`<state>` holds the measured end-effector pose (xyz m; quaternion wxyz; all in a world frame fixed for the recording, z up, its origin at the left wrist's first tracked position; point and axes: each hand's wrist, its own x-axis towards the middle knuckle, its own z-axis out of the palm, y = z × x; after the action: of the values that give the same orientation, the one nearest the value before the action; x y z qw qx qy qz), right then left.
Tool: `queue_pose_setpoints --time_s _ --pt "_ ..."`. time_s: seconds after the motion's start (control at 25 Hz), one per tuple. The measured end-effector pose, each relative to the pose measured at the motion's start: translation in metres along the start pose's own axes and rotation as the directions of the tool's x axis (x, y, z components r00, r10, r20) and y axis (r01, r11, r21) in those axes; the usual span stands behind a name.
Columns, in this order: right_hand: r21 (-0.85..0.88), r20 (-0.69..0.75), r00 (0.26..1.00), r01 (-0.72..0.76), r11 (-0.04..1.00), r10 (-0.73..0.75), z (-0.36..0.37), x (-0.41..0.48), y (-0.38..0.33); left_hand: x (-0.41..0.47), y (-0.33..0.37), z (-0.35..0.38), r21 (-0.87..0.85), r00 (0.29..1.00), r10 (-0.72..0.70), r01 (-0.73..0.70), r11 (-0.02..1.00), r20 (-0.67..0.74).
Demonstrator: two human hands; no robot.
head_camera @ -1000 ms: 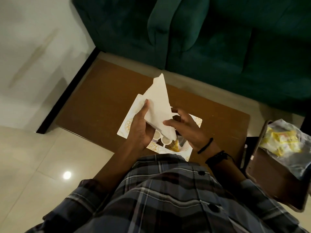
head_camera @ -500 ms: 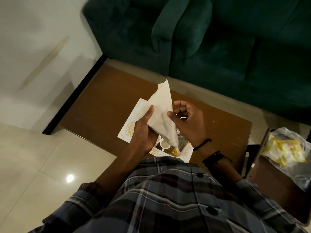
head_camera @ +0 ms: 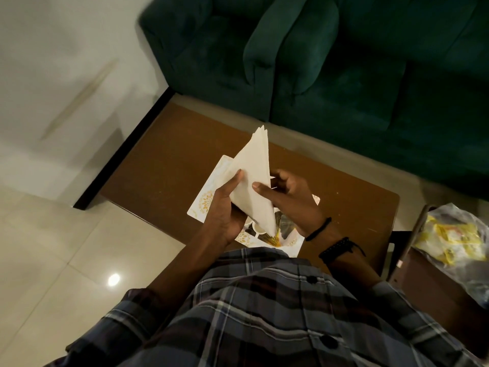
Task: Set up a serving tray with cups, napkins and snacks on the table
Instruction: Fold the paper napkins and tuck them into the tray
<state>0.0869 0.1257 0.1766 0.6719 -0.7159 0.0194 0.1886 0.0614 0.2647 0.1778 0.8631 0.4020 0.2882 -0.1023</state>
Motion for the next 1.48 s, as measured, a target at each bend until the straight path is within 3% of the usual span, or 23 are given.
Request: queue_pose_setpoints --time_s 0.12,0.2,0.24,0.32,0.4,0.48,0.84,1.08,1.16,1.24,1.36,1.4,1.48 --pt "-0.141 -0.163 0.972 0.149 0.979 -0.171 -0.002 -0.001 -0.006 0.002 0.001 0.006 0.153 0.993 -0.036 0.053 0.987 -0.111" --pt "-0.290 -0.280 0.916 0.205 0.935 -0.288 -0.005 -0.001 -0.009 0.001 0.001 0.007 0.328 0.963 0.042 0.050 0.943 -0.268" --pt "-0.372 -0.292 0.894 0.222 0.901 -0.340 -0.005 -0.002 -0.011 0.000 0.000 0.008 0.399 0.952 0.149 -0.031 0.916 -0.269" --pt "-0.479 -0.224 0.882 0.271 0.835 -0.414 0.001 -0.005 -0.014 -0.005 0.000 0.015 0.470 0.950 0.295 -0.216 0.856 -0.101" --pt "-0.458 -0.092 0.898 0.345 0.819 -0.429 0.008 -0.008 -0.015 -0.011 0.000 0.025 0.468 0.949 0.314 -0.276 0.840 -0.004" --pt "-0.389 -0.021 0.914 0.367 0.845 -0.406 0.010 -0.009 -0.016 -0.012 0.001 0.027 0.438 0.953 0.300 -0.255 0.862 -0.035" --pt "-0.293 -0.051 0.936 0.318 0.902 -0.347 0.007 -0.009 -0.014 -0.015 0.001 0.020 0.559 0.952 0.302 -0.226 0.798 -0.046" --pt "-0.204 -0.084 0.964 0.230 0.951 -0.251 0.003 -0.009 -0.010 -0.016 0.000 0.016 0.594 0.935 0.351 -0.308 0.743 0.045" --pt "-0.206 -0.121 0.957 0.235 0.950 -0.263 0.004 -0.011 -0.010 -0.015 -0.001 0.015 0.617 0.927 0.376 -0.306 0.725 0.018" --pt "-0.251 -0.203 0.923 0.273 0.929 -0.327 0.005 -0.012 -0.010 -0.014 -0.001 0.014 0.603 0.916 0.398 -0.288 0.745 -0.054" --pt "-0.444 -0.345 0.810 0.304 0.843 -0.474 -0.002 -0.014 -0.013 -0.012 0.003 0.013 0.611 0.891 0.433 -0.268 0.745 -0.137" --pt "-0.527 -0.343 0.785 0.294 0.797 -0.516 -0.004 -0.014 -0.013 -0.011 0.004 0.012 0.629 0.880 0.451 -0.269 0.729 -0.147" --pt "-0.639 -0.257 0.804 0.274 0.719 -0.535 -0.002 -0.016 -0.011 -0.011 0.003 0.013 0.645 0.870 0.476 -0.293 0.706 -0.126"
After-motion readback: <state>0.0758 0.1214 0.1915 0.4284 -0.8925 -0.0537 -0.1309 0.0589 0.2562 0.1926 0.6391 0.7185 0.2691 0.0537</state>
